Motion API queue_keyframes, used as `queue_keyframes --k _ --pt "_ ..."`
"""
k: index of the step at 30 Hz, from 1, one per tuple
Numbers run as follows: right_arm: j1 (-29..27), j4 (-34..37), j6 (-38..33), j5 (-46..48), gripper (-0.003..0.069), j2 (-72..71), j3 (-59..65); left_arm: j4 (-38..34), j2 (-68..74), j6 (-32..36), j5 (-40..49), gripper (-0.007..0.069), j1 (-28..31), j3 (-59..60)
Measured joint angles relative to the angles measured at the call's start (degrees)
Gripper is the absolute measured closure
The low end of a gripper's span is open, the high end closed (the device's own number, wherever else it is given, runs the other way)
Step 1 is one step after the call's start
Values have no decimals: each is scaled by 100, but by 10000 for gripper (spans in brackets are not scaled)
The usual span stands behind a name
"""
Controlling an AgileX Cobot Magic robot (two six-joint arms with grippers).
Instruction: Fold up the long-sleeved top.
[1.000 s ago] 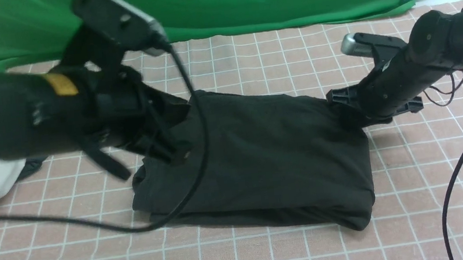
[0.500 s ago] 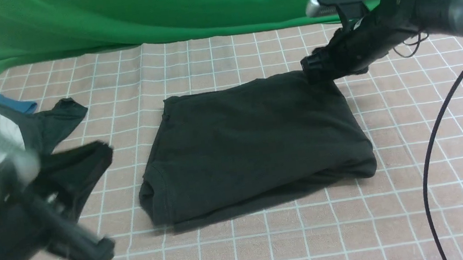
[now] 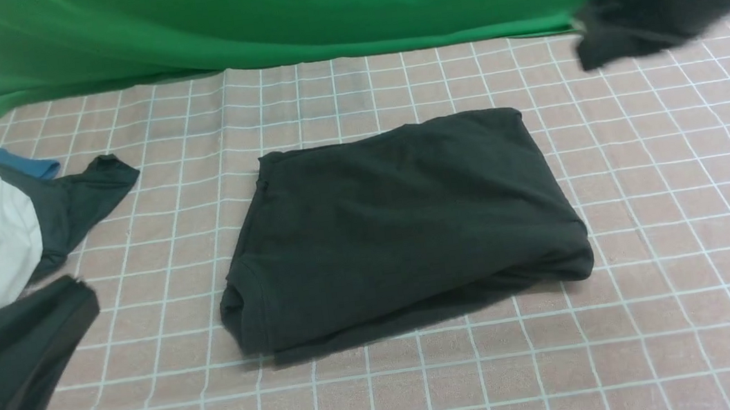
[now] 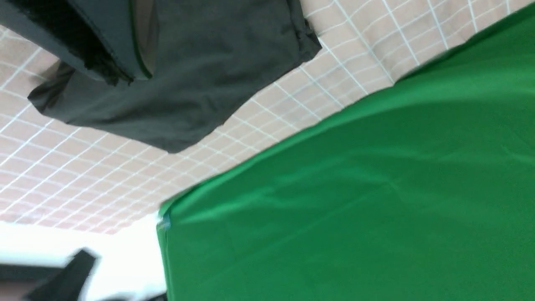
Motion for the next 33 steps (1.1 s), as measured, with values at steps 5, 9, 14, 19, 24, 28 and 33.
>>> queue_keyframes --k 5,9,14,19,24,28,33 --pt "0 -192 547 -30 616 -1957 1830 8 -238 0 -25 606 0 223" --pt "0 -283 859 -26 616 -3095 2903 8 -238 0 -37 606 0 282" --pt "0 -294 924 -201 613 -3894 3702 8 -238 0 -38 606 0 303" --pt "0 -294 1042 -316 601 -4466 4040 12 -238 0 -38 606 0 303" --pt "0 -289 1059 -366 589 -4717 4076 12 -238 0 -38 606 0 303" --pt "0 -289 1065 -379 583 -4742 4076 12 -238 0 -38 606 0 303" --pt "-24 -492 1065 -484 573 -4909 4093 12 -238 0 -38 606 0 303"
